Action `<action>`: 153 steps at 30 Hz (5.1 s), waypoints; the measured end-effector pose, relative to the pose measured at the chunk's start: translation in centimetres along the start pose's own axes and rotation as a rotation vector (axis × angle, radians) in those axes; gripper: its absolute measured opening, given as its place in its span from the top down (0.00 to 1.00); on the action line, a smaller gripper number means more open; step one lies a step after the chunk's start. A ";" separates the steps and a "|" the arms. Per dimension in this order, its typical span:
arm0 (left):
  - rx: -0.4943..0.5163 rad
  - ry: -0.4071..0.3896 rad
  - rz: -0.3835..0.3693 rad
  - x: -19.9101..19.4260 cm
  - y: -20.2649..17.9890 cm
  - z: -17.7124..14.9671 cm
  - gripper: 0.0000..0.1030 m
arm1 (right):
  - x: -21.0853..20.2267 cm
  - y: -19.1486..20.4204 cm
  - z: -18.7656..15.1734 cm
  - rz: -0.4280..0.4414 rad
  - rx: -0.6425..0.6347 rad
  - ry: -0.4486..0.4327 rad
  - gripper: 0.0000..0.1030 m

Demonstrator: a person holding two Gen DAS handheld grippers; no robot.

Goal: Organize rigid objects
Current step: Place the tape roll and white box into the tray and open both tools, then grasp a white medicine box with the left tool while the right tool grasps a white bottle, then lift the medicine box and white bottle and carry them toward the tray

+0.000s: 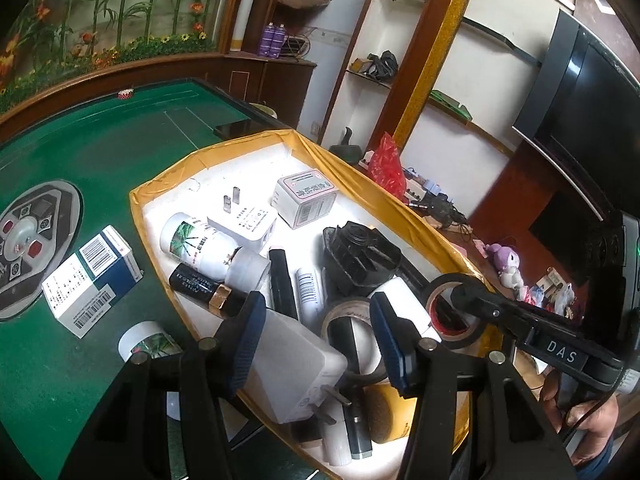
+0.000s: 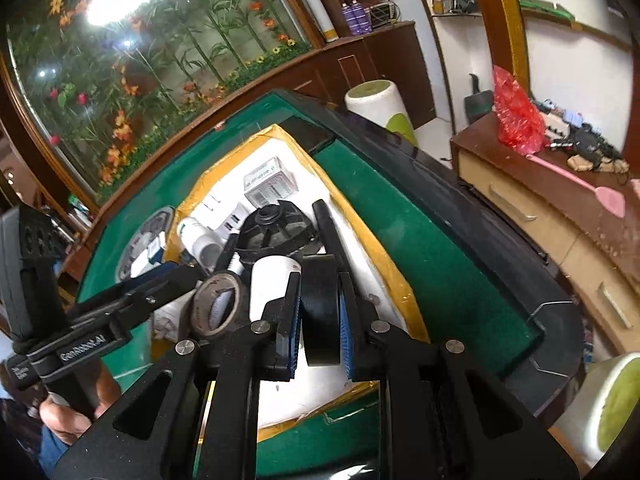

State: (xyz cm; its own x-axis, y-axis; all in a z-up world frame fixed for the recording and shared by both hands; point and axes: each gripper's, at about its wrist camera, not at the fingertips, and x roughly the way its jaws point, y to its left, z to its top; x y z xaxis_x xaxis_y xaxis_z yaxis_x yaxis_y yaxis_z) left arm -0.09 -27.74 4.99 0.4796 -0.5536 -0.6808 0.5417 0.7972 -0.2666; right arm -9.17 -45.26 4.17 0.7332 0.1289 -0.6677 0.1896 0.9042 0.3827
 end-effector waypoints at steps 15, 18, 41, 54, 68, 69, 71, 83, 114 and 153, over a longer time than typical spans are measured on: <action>0.030 -0.050 0.018 -1.0 -0.8 -0.3 0.40 | -2.8 0.8 0.7 -0.060 -0.014 -0.070 0.68; 0.045 -0.055 0.025 -1.1 -1.1 -0.3 0.40 | -3.0 1.2 0.7 -0.059 -0.020 -0.073 0.68; 0.046 -0.090 0.013 -2.3 -1.3 -0.6 0.34 | -4.1 3.8 0.3 -0.044 -0.073 -0.075 0.68; -0.063 -0.152 0.131 -7.3 8.0 0.9 0.25 | -4.7 5.3 -0.3 -0.010 -0.113 -0.064 0.68; 0.010 0.051 0.284 -0.8 12.5 2.8 0.25 | -3.2 5.9 -1.3 0.036 -0.139 -0.016 0.68; 0.026 0.068 0.280 -0.2 12.3 2.9 0.25 | -3.2 5.9 -1.3 0.035 -0.138 -0.016 0.68; 0.043 0.081 0.277 0.8 12.1 3.1 0.25 | -3.2 5.9 -1.4 0.033 -0.140 -0.013 0.68; -0.071 0.166 0.364 -1.3 14.6 0.4 0.66 | -1.0 10.8 -1.9 0.153 -0.264 0.085 0.68; -0.147 0.110 0.384 -4.6 15.3 -3.4 0.65 | 10.6 23.2 -2.9 -0.068 -0.690 0.336 0.67; -0.086 0.048 0.457 -3.8 14.7 -3.7 0.59 | 11.6 23.9 -6.3 0.030 -0.606 0.267 0.50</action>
State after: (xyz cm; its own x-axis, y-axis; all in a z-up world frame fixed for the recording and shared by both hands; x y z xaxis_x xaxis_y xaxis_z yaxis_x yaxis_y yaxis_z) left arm 3.48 -13.01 1.17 0.6225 -0.1306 -0.7717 0.2217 0.9750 0.0139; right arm -0.24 -19.62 1.59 0.5309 0.1836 -0.8273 -0.2863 0.9577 0.0288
